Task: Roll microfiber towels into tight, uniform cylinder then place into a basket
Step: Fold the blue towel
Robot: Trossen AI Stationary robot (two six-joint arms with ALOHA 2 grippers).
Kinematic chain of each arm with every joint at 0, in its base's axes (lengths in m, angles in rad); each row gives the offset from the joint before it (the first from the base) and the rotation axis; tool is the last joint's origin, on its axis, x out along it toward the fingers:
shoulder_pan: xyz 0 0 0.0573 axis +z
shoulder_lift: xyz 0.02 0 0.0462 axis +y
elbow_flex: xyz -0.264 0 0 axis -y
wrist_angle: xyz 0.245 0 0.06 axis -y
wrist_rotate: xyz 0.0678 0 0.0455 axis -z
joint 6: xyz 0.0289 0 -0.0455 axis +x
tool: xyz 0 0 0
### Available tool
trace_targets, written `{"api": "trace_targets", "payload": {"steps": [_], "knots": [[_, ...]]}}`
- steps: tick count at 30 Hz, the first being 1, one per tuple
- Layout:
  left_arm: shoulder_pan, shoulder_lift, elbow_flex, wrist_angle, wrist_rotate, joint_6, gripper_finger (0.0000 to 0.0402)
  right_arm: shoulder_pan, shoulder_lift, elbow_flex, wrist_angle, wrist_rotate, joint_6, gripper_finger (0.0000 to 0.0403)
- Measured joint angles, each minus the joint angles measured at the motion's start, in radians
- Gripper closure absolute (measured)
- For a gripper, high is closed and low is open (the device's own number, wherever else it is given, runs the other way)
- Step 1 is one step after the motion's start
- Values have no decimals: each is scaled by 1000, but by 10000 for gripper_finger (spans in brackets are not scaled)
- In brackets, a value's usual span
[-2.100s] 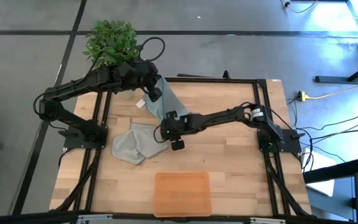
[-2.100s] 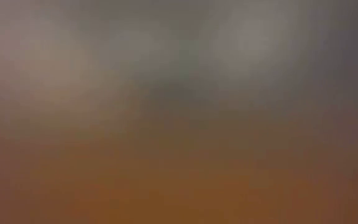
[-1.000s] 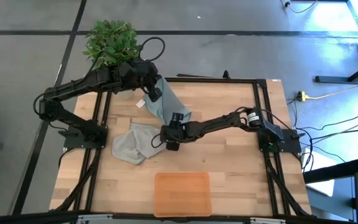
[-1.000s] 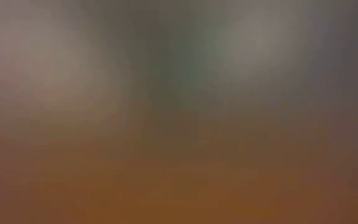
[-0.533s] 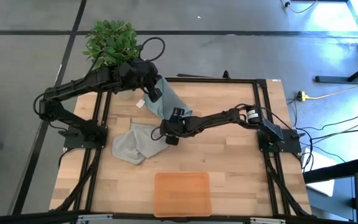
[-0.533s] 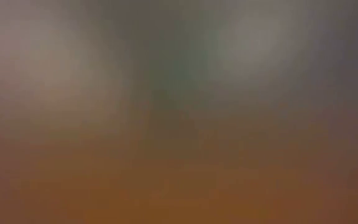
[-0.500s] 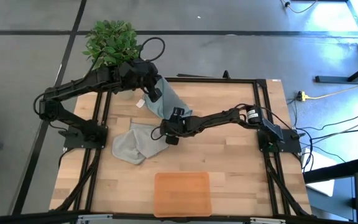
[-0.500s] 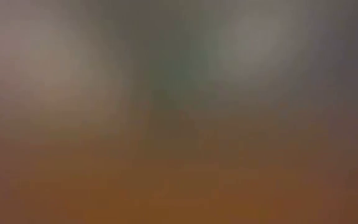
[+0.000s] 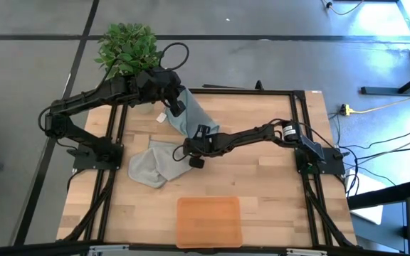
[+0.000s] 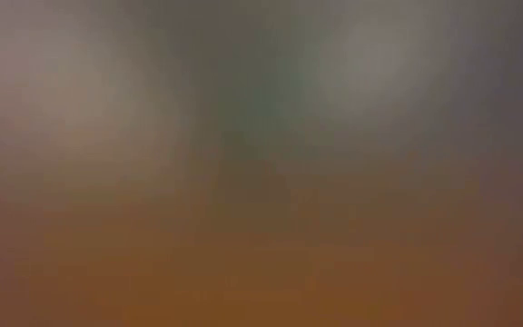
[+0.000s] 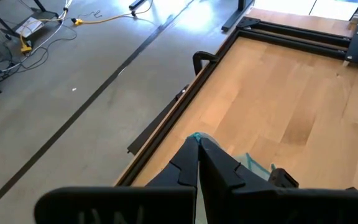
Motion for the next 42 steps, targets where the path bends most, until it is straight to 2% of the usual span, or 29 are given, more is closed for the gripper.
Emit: {"api": "trace_targets", "payload": {"steps": [7,13,15,19,23,27,39,42], "knots": [[0,0,0,0,0,0,402,-9,0,0,1,-12,3,398],[0,0,0,0,0,0,402,-34,-1,0,14,-178,28,373],[0,0,0,0,0,0,402,-38,-1,0,16,-195,29,358],[0,0,0,0,0,0,402,-40,-1,0,17,-173,28,327],[0,0,0,0,6,0,402,-39,-1,0,18,-103,29,296],[0,0,0,0,7,0,402,-43,-1,0,18,-79,30,277],[0,0,0,-3,8,0,402,-68,24,-3,32,-79,24,298],[0,0,0,-6,7,0,402,-66,30,-2,54,-107,1,299]]}}
